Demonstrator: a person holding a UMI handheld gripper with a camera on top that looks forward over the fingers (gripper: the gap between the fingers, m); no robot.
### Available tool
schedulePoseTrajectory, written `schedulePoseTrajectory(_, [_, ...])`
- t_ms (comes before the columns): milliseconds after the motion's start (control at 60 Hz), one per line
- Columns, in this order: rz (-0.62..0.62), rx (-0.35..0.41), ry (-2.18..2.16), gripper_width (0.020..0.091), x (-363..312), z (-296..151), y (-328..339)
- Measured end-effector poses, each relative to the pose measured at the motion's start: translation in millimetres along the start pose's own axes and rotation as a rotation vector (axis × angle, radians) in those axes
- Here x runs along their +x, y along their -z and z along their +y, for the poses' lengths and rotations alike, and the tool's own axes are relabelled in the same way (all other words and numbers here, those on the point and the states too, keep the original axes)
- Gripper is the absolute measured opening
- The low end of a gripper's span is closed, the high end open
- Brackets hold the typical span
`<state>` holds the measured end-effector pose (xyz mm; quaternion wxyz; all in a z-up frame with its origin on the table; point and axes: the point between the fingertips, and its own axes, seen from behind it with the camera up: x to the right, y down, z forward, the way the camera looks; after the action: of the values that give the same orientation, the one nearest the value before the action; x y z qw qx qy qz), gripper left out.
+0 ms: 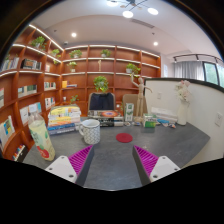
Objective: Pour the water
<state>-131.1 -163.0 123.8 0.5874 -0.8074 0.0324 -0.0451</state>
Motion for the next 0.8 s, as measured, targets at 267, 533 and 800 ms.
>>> schedulePoseTrajectory(267, [-0.210, 0.044, -0.044, 0.0774, -166.4, 55.3, 21.4])
schedulePoseTrajectory(533, [-0.325, 0.066, -0.011, 0.0776, -253.4, 41.6, -5.4])
schedulePoseTrajectory(800, [-0.342, 0.128, -0.014, 0.0769, -283.5, 6.3, -43.1])
